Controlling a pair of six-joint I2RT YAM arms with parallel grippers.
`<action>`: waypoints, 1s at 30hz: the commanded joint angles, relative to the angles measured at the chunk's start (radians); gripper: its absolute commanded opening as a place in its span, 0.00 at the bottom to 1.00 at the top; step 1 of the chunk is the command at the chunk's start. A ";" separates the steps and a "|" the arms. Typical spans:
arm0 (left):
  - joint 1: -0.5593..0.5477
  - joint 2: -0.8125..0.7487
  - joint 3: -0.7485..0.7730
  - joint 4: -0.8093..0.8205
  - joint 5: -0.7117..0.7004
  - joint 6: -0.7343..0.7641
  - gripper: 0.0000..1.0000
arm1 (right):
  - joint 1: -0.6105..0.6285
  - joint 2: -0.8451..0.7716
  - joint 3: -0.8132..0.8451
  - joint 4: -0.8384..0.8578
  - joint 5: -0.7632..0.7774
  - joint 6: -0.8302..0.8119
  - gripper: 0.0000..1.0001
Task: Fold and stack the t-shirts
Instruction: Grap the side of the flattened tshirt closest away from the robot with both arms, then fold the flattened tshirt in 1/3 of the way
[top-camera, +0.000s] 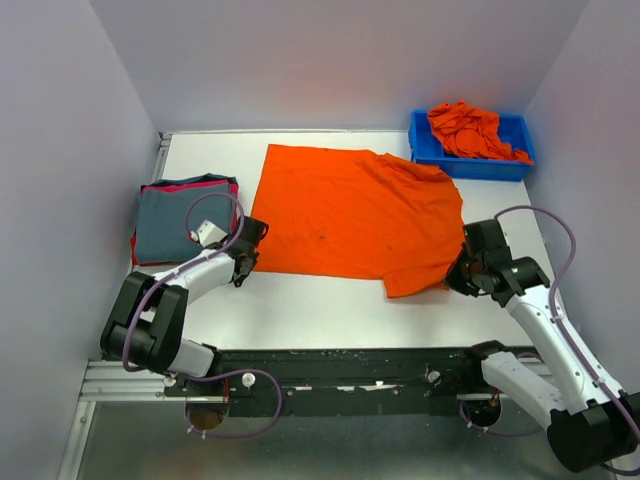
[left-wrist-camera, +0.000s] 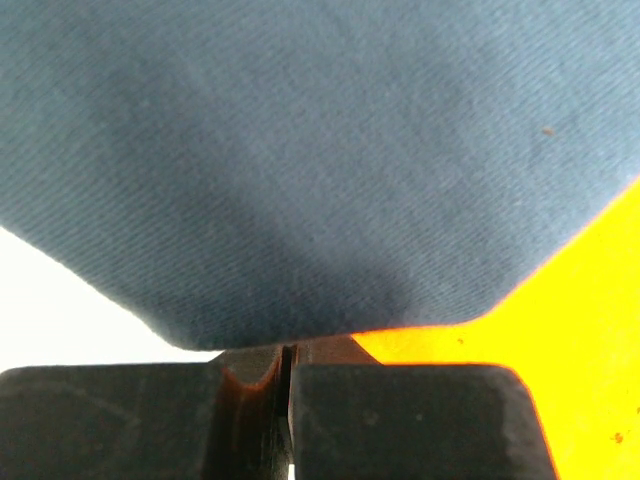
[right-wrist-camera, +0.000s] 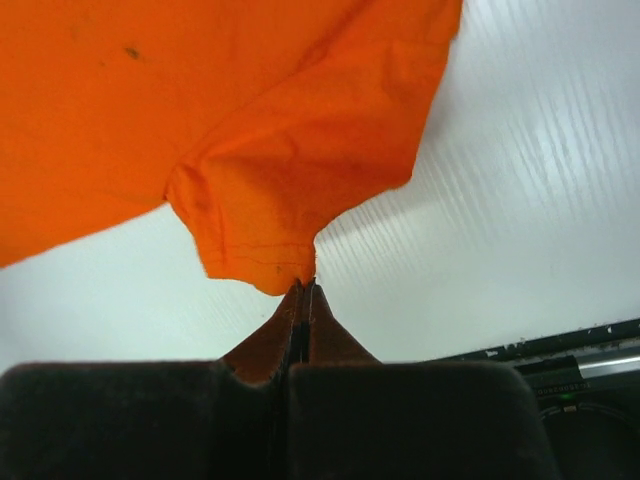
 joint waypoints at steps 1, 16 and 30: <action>-0.006 -0.014 0.044 -0.165 0.048 -0.026 0.00 | 0.004 0.032 0.107 0.011 0.101 -0.054 0.01; -0.009 -0.049 0.219 -0.253 0.039 -0.096 0.00 | -0.037 0.226 0.271 0.158 0.122 -0.110 0.01; 0.003 0.030 0.292 -0.161 -0.026 -0.239 0.00 | -0.154 0.520 0.550 0.167 0.039 -0.178 0.01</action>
